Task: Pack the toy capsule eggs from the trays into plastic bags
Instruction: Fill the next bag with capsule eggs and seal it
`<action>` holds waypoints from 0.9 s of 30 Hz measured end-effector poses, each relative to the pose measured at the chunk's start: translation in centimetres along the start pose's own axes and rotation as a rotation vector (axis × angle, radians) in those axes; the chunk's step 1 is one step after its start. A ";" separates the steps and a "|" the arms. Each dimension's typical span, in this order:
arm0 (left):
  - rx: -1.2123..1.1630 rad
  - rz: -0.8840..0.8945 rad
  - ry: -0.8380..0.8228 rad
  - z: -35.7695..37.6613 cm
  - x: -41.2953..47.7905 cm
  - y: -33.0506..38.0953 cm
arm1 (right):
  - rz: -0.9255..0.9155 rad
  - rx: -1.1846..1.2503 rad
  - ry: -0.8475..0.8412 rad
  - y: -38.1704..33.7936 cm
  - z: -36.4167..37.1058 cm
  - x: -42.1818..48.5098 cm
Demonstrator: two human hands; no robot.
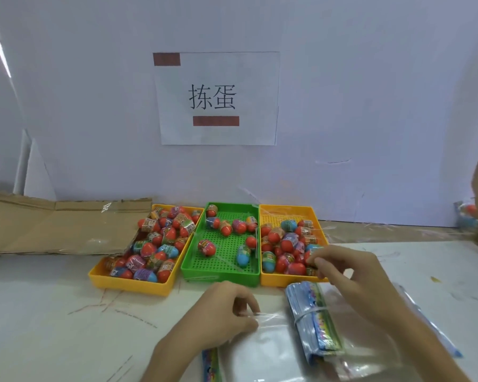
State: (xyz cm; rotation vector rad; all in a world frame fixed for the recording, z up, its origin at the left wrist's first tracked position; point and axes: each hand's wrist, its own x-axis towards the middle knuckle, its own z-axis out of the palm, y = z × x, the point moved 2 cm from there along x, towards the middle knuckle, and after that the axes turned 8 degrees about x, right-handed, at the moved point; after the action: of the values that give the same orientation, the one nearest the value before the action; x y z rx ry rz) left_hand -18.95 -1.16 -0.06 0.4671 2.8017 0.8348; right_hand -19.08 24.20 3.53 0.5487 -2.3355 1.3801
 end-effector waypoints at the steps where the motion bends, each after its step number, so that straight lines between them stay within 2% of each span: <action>1: -0.015 -0.010 0.019 -0.1 0.0 -0.2 | -0.010 -0.001 -0.009 -0.1 0.1 0.0; 5: -0.041 -0.021 0.105 -0.5 0.1 -0.7 | -0.044 -0.003 -0.003 -0.3 -0.1 -0.1; 13: -0.120 0.066 0.149 -2.5 -0.4 -0.9 | -0.029 0.015 0.022 -0.2 -0.3 0.0; 19: -0.329 0.144 0.357 -3.7 -0.8 -1.0 | -0.069 0.031 0.037 -1.2 0.4 -0.1; 23: -0.519 0.201 0.392 -3.7 -1.1 -0.7 | 0.087 0.024 -0.087 -0.9 1.3 -0.2; 27: -0.643 0.260 0.374 -3.5 -1.3 0.1 | 0.114 0.096 -0.145 -0.9 1.6 -0.4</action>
State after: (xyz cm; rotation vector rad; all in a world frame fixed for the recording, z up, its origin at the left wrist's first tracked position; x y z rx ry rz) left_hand -18.63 -3.29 3.04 0.6098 2.5701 1.9619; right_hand -18.51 22.44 3.27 0.5689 -2.4583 1.5585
